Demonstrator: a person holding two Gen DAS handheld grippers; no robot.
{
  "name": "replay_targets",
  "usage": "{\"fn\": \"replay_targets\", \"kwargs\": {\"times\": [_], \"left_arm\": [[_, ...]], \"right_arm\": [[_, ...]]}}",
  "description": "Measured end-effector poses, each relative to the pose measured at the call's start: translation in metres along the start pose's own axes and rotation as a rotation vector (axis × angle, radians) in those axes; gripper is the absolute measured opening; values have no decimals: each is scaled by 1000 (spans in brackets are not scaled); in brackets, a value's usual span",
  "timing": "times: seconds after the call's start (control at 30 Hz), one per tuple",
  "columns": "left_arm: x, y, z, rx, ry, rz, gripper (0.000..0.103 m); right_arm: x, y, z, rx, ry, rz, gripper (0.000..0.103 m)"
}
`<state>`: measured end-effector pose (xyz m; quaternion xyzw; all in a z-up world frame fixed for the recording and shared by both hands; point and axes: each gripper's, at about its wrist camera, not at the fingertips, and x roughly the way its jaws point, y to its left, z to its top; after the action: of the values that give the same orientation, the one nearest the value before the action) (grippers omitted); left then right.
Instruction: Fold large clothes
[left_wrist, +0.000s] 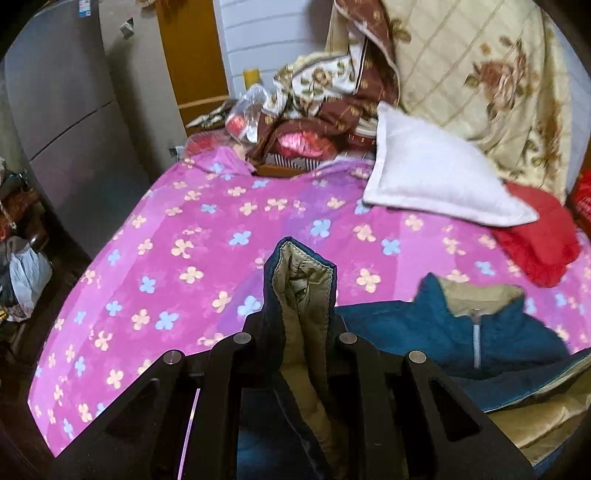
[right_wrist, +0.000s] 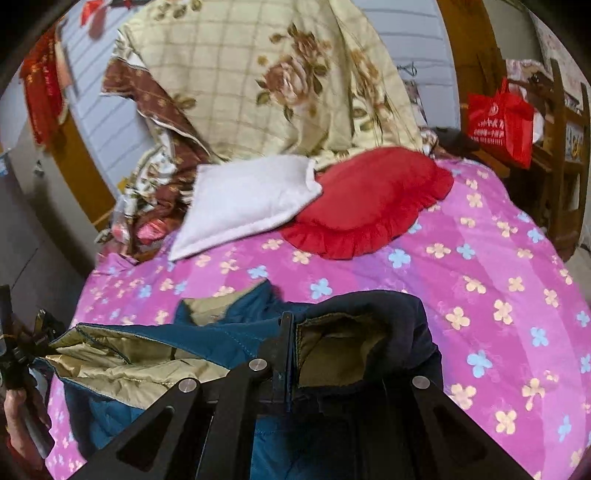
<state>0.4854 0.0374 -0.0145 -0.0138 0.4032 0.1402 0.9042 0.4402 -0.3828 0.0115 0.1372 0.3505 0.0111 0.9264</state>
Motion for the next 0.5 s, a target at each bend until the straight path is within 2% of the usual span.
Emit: {"fn": "replay_targets", "kwargs": {"times": [0.17,0.33,0.43,0.5], "left_arm": [[53,-21,-7,12,45,40,14],[92,-34,-13,13,74,65,20],[107,-36,-15,1,89,57,24],[109,-34,-13,-15,107,22,24]], "right_arm": [[55,-12,-14,4,57,-40,8],[87,-23,-26,12,81,-59,8],[100,-28,-30,28,94,-66,8],[105,-29,-32,39,106,-67,9]]}}
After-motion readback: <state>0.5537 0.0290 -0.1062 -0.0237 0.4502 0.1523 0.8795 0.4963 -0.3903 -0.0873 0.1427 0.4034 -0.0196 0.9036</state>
